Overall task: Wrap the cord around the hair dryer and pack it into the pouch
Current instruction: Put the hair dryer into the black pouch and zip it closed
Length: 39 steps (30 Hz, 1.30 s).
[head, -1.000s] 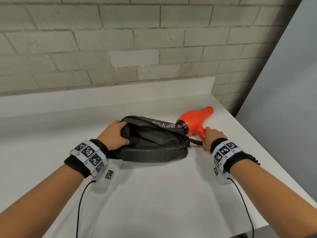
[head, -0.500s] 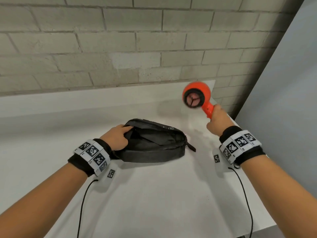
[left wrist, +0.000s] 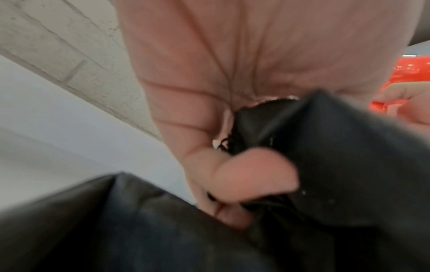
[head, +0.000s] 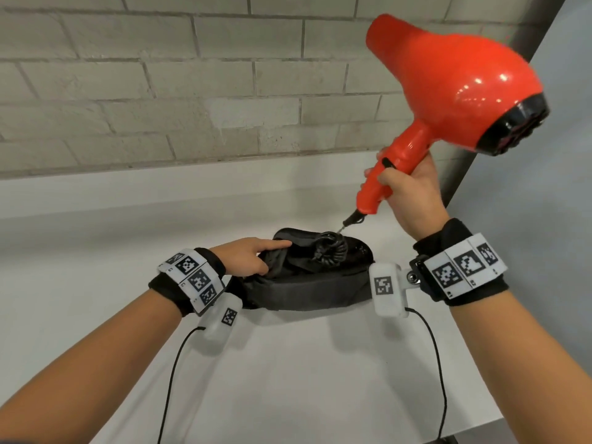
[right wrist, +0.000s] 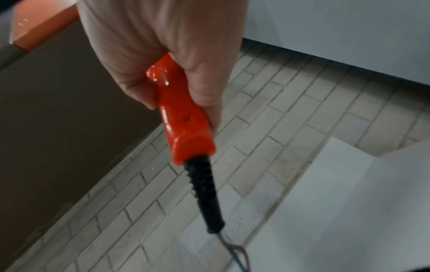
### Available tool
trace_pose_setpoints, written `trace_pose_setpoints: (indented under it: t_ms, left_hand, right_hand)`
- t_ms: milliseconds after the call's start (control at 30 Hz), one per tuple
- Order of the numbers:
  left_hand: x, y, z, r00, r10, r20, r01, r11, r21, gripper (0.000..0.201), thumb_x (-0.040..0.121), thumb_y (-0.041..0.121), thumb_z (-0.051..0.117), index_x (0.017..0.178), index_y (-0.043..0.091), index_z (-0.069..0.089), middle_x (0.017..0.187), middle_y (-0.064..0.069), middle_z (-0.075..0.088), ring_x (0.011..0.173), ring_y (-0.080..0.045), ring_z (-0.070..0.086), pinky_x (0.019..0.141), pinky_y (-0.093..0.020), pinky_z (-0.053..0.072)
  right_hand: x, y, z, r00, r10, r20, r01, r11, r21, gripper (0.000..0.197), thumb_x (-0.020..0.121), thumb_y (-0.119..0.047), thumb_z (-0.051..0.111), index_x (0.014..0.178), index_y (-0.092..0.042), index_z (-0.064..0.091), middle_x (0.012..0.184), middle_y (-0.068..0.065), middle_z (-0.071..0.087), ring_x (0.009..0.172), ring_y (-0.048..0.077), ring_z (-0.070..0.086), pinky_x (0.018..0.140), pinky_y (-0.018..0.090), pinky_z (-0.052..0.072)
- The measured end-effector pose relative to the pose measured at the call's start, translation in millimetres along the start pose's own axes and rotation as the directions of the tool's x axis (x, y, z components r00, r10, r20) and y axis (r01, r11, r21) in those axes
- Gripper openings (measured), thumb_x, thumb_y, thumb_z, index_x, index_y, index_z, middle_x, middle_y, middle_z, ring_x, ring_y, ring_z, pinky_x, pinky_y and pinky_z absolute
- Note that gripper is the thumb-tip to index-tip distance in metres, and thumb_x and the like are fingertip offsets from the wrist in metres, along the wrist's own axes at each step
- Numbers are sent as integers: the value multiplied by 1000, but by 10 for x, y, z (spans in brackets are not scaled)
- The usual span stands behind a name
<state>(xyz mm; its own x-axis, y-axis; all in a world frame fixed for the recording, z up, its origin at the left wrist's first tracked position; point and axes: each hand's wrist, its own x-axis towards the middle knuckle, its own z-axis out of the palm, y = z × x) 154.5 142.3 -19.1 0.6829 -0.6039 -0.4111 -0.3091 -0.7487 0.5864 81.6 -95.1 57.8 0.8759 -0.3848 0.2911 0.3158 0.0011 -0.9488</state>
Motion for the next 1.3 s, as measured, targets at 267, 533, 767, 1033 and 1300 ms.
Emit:
trace_pose_setpoints:
  t_ms: [267, 533, 767, 1033, 1300]
  left_hand:
    - [64, 53, -81, 995, -10, -99, -7, 985, -172, 57, 79, -4, 50, 111, 43, 57, 115, -3, 65, 92, -21, 64, 84, -27, 52]
    - [76, 85, -336, 986, -75, -147, 48, 982, -185, 78, 69, 2, 50, 134, 43, 35, 130, -7, 52, 112, -28, 55, 98, -44, 47]
    - [77, -32, -450, 966, -140, -216, 120, 988, -100, 66, 81, -6, 42, 138, 25, 32, 130, -13, 51, 108, -27, 53, 90, -35, 46]
    - [141, -29, -618, 870, -85, -486, 12, 988, -152, 51, 79, -13, 41, 120, 10, 58, 98, -13, 60, 42, -8, 52, 39, -9, 42]
    - [135, 184, -515, 690, 192, -698, -203, 977, 69, 42, 80, -9, 43, 109, 9, 66, 112, -15, 63, 104, -26, 57, 90, -19, 39]
  right_hand:
    - [-132, 464, 37, 993, 75, 94, -48, 964, -262, 40, 66, 0, 64, 86, -29, 46, 83, -2, 55, 81, 21, 56, 85, 45, 48]
    - [-143, 587, 7, 871, 323, 370, -71, 828, -556, 27, 73, 13, 58, 74, -13, 53, 71, 6, 53, 62, 9, 55, 63, 20, 46]
    - [-125, 651, -58, 840, 422, 342, -165, 798, -580, 36, 59, -7, 63, 92, -16, 53, 79, 1, 58, 76, 18, 58, 76, 35, 49]
    - [-146, 614, -37, 797, 476, 372, -147, 750, -645, 28, 73, 9, 57, 78, -18, 50, 69, 0, 53, 65, 15, 52, 66, 27, 44]
    - [-165, 690, -42, 793, 510, 333, -137, 682, -719, 29, 70, 9, 57, 68, -18, 48, 64, 0, 50, 61, 15, 49, 62, 25, 42]
